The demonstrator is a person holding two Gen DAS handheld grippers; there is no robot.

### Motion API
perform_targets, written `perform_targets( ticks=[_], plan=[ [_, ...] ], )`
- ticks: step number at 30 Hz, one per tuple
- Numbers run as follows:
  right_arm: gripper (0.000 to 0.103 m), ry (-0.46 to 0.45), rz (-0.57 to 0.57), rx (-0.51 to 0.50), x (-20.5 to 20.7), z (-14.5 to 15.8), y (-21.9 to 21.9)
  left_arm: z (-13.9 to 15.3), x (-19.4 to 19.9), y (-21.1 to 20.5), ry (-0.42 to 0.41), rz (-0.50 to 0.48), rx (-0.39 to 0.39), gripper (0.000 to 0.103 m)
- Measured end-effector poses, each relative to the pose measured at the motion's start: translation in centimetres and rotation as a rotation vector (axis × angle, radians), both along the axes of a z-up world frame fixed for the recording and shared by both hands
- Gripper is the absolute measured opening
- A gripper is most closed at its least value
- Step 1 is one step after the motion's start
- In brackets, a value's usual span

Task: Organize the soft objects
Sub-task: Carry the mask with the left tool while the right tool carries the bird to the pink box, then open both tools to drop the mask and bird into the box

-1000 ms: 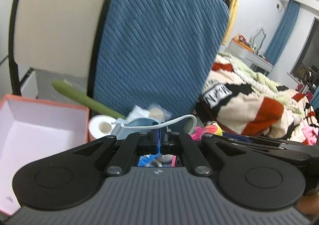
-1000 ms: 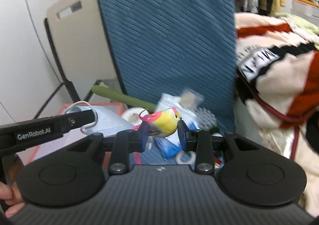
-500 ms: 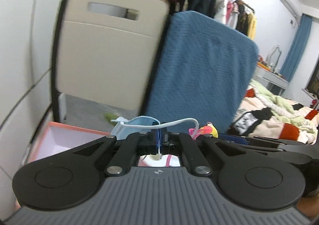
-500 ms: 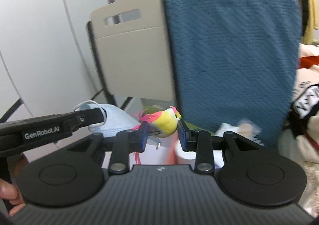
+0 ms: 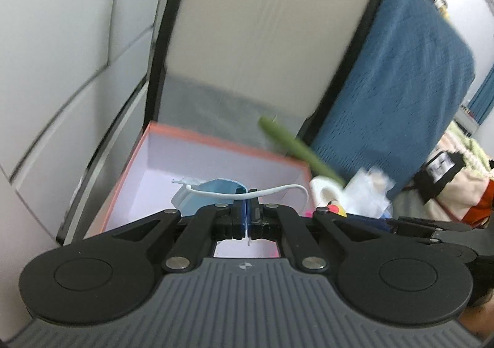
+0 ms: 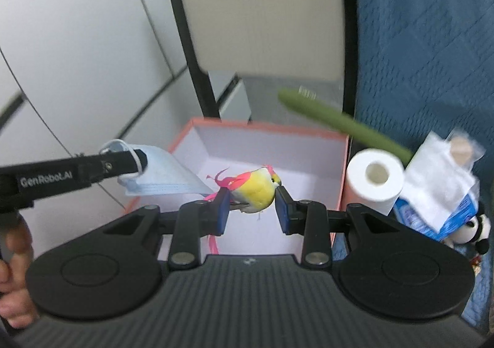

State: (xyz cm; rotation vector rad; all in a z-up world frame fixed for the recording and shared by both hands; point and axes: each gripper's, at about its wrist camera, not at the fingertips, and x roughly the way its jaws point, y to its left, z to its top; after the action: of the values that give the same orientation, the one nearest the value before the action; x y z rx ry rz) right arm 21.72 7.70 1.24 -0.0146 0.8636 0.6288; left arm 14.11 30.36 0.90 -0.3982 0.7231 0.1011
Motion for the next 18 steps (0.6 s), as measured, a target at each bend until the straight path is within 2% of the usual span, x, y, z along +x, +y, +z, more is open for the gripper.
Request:
perform_targets(
  ticks=[6, 10, 16, 17, 18],
  plan=[
    [0.035, 0.086, 0.014, -0.072, 0.1, -4.8, 1.8, -5.5, -0.2, 1.8, 0.122, 0.002, -0.044, 0.001],
    [0.035, 0.129, 0.019, -0.097, -0.1, -7.2, 2.2, -8.0, -0.5, 2.7, 0.175, 0.005, -0.082, 0.001],
    [0.037, 0.154, 0.027, -0.104, -0.8, -8.7, 2.7, -8.7, -1.2, 3.4, 0.222, 0.028, -0.090, 0.002],
    [0.040, 0.155, 0.033, -0.106, -0.7, -8.8, 2.7, -8.5, -1.3, 3.5, 0.227, 0.025, -0.088, 0.002],
    [0.048, 0.156, 0.040, -0.107, -0.7, -8.9, 2.8, -8.2, -1.4, 3.4, 0.224, 0.023, -0.087, 0.006]
  ],
)
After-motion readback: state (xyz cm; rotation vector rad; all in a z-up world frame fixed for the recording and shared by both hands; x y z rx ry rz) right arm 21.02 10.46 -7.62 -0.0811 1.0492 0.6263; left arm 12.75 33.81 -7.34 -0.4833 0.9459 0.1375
